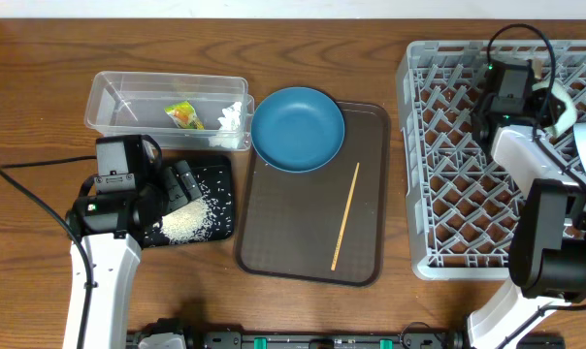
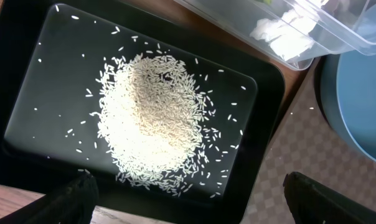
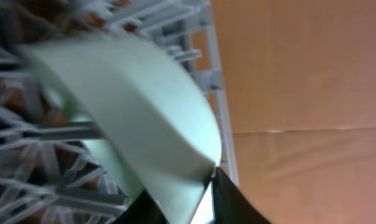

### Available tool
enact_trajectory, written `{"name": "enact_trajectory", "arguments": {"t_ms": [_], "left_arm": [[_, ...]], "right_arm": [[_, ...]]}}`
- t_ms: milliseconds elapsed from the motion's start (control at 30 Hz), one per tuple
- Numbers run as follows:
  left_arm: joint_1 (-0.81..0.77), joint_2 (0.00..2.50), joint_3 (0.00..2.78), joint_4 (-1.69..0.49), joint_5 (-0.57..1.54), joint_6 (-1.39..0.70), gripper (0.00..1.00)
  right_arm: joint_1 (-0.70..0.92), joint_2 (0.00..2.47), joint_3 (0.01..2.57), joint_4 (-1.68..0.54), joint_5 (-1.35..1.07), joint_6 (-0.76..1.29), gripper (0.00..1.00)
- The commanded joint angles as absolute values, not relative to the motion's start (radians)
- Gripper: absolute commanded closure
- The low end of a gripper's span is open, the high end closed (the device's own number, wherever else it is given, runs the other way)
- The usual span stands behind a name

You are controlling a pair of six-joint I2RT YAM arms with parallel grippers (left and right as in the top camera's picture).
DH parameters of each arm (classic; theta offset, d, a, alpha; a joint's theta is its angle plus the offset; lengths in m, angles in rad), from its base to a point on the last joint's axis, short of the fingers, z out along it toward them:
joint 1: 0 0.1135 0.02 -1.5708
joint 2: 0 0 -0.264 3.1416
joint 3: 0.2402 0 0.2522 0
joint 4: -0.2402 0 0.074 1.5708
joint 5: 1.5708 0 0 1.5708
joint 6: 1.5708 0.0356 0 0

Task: Sort waste into correct bins and load items into the dishwasher rack
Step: 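Carry second mint bowl with right gripper into rack and release, then reach right gripper to blue plate and grasp its edge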

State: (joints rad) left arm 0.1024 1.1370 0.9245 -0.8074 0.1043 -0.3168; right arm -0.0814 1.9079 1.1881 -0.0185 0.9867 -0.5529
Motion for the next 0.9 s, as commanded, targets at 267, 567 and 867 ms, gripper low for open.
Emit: {"name": "enact_trajectory", "arguments": {"t_ms": [267, 567, 867], "left_arm": [[0.106, 1.139, 0.934, -0.811, 0.093, -0.318, 0.02], [0.106, 1.139, 0.934, -0.811, 0.093, -0.318, 0.02], [0.106, 1.139, 0.934, -0.811, 0.093, -0.318, 0.02]], "right_arm": [[-0.050, 1.734, 1.180, -0.089, 0.812, -0.326, 0.50], [-0.007, 1.489, 1.180, -0.363, 0.129, -0.177, 0.59], [0.156, 1.547, 1.180, -0.445, -0.270, 0.156, 0.55]]}}
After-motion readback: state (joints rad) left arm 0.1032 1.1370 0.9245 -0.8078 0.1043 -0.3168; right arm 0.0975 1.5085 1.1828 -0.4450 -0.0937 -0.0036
